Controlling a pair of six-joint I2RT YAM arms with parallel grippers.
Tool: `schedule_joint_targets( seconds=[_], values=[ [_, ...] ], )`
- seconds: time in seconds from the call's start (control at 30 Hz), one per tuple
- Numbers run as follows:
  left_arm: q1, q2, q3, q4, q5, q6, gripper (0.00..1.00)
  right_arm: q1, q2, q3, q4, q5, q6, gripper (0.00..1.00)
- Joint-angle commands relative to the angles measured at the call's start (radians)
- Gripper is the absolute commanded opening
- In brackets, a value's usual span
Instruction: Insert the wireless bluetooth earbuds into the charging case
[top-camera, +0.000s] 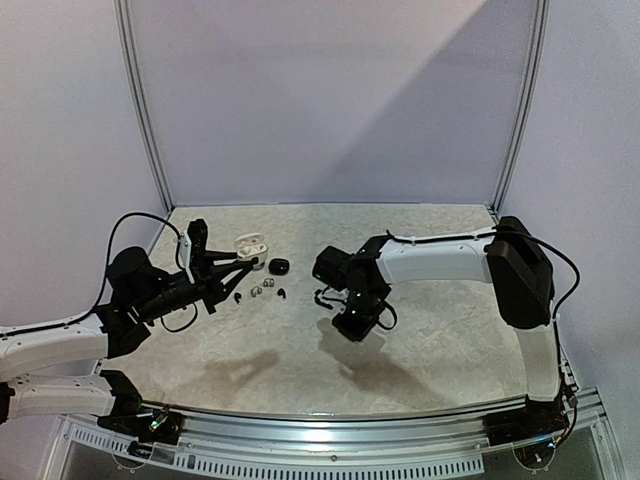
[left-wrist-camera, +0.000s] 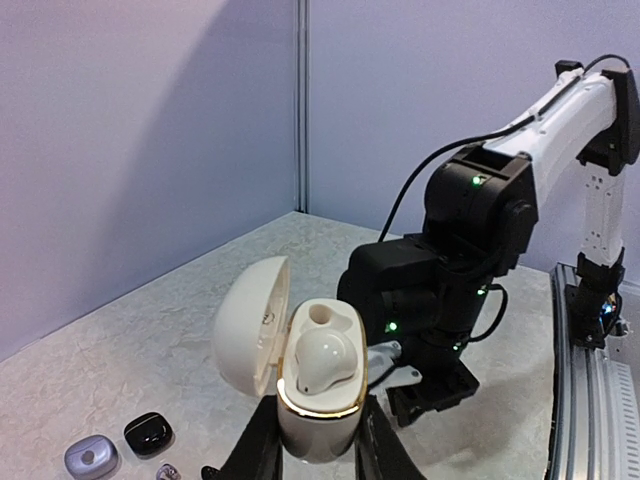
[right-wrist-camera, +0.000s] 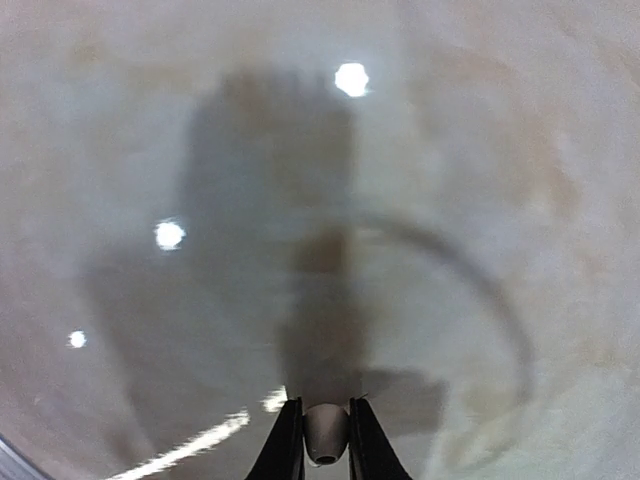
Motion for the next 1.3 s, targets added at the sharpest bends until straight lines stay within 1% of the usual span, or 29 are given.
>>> schedule_joint_targets(
  seconds=[0.0, 0.1, 0.17, 0.33, 0.5, 0.87, 1.27],
  values=[
    [0.010, 0.000, -0.003, -0.009, 0.003, 0.015, 0.00, -0.121, -0.016, -0.046, -0.014, 0.293, 0.063, 0.00],
    [0.010, 0.000, -0.001, -0.010, 0.000, 0.017, 0.00, -0.180, -0.001, -0.058, -0.003, 0.402, 0.073, 0.00],
    [0.011, 0.000, 0.001, -0.013, -0.001, 0.020, 0.00, -0.207, 0.008, -0.065, 0.012, 0.444, 0.075, 0.00],
    [0.012, 0.004, 0.003, -0.018, -0.002, 0.024, 0.00, -0.220, 0.053, -0.047, 0.015, 0.576, 0.066, 0.00],
    [0.012, 0.010, 0.008, -0.019, 0.003, 0.030, 0.00, -0.216, 0.093, -0.047, 0.011, 0.544, 0.127, 0.02],
    [0.012, 0.023, 0.015, -0.025, 0.014, 0.039, 0.00, -0.164, 0.110, -0.050, 0.012, 0.482, 0.229, 0.19],
    [0.012, 0.014, 0.011, -0.037, 0.021, 0.052, 0.00, -0.136, 0.110, -0.012, -0.011, 0.484, 0.252, 0.22]
  ],
)
